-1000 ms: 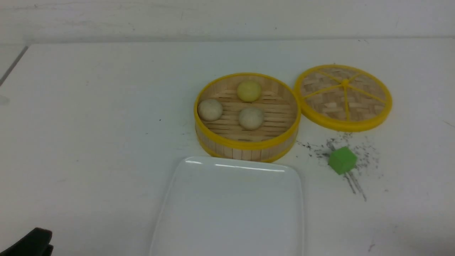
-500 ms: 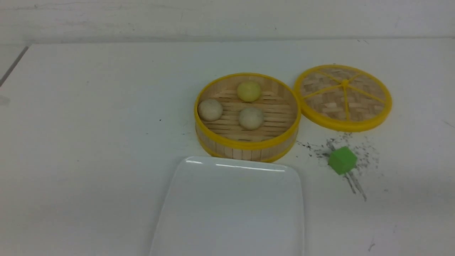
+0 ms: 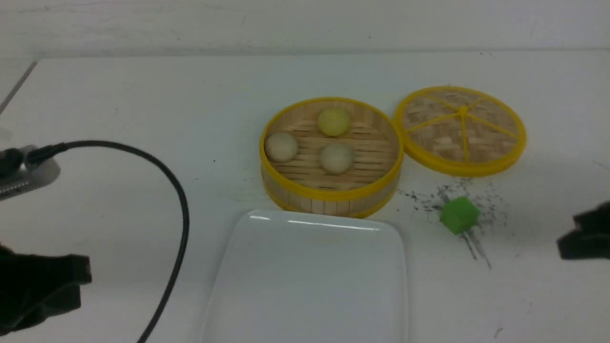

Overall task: Put the steamed buns into the plate on the white tablecloth.
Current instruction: 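Reach toward a bun in the bamboo steamer with the right gripper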

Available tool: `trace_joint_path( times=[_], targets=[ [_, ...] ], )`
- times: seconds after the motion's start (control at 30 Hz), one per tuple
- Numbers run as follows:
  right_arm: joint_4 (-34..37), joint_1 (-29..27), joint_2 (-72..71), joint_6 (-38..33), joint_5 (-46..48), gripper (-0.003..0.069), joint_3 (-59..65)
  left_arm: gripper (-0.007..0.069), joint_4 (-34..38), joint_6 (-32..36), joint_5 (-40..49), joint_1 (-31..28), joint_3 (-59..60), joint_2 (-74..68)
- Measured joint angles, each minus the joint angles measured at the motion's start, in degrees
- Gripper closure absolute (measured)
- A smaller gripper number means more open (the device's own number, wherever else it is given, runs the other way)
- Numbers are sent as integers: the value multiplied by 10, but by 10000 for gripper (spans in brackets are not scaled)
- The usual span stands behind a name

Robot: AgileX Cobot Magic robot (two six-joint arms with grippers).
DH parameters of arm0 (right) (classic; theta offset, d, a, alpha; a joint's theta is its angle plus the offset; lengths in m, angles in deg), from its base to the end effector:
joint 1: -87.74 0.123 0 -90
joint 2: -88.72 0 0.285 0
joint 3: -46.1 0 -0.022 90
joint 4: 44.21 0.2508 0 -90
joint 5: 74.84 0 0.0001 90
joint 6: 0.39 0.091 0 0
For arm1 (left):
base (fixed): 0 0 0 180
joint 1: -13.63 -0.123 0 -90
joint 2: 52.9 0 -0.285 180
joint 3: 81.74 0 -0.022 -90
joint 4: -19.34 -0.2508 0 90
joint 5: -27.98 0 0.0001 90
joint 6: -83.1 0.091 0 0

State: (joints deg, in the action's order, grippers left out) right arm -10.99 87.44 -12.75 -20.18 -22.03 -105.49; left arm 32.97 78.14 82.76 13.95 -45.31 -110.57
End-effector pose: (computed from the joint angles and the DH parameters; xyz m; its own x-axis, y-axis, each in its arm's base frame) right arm 0.2247 0.0386 0.2762 -0.9096 0.0331 -0.4142 -0.1530 0.9001 0.4079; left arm 0.1463 -0.0183 0.2920 -0.8515 -0.2147 -0.4784 -0.0854 0.9569 -0.2775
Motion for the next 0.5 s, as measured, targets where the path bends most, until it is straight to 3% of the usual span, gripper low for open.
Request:
trace_joint_path(
  times=[0.1, 0.2, 0.37, 0.5],
  targets=[
    [61, 22, 95, -64, 0, 632, -72, 622, 9, 4, -2, 0, -13, -14],
    [69, 59, 180, -76, -2, 609, -162, 617, 17, 5, 0, 0, -22, -26],
    [26, 119, 301, -42, -2, 532, -314, 603, 30, 6, 12, 0, -36, -49],
    [-42, 165, 442, 22, 1, 419, -504, 585, 47, 6, 20, 0, -56, -84]
  ],
)
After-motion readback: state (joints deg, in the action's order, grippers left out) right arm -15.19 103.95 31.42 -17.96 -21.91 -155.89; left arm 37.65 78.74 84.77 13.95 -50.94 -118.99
